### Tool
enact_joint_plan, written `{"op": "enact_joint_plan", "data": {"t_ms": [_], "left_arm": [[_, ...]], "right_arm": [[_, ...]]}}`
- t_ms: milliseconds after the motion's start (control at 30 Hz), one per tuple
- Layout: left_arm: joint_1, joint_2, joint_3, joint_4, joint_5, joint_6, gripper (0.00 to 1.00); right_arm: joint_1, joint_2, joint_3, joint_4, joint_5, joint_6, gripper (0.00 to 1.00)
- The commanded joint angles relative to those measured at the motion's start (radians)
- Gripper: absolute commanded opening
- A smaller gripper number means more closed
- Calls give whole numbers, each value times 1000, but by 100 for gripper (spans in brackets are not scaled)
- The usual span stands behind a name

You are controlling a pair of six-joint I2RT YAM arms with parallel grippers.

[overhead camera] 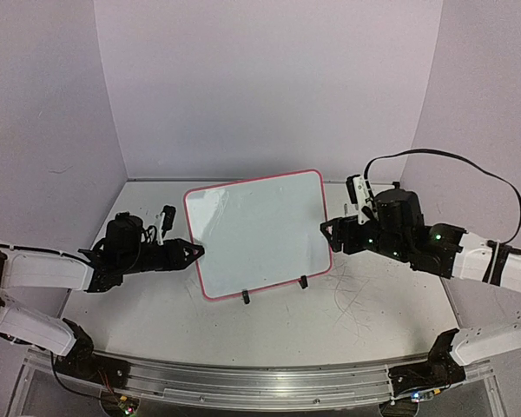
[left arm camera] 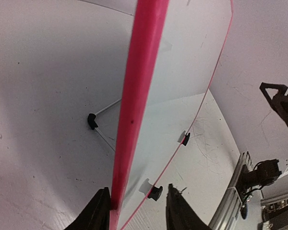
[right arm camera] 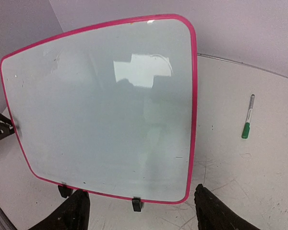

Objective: Write a sentence on the whiteboard
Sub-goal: Move the whiteboard to the center of the board.

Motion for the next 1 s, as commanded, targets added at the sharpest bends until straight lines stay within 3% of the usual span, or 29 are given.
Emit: {"op": "enact_joint_plan", "data": {"t_ms": [0, 133, 267, 433, 700, 800, 967], "left_arm": [[4, 55, 36, 110, 38, 55, 33], [4, 109, 43, 140, 50, 72, 22], [4, 162, 57, 165, 62, 86, 18], [2, 230, 73, 207, 92, 86, 13], [0, 297, 79, 261, 105, 58, 10], [-6, 295, 58, 283, 87, 41, 16], [-8, 247, 30, 282, 74, 32, 46]], "right_arm": [[-17, -2, 39, -48, -2, 14, 76], [-50, 0, 58, -50, -12, 39, 76], [-104, 4, 91, -51, -5, 47, 76], [-273, 52, 162, -59, -71, 102, 75], [-496, 295, 301, -88, -221, 169, 70], [-550, 435, 391, -120, -239, 164, 70], [-587, 681, 614, -254, -231, 90, 69]]}}
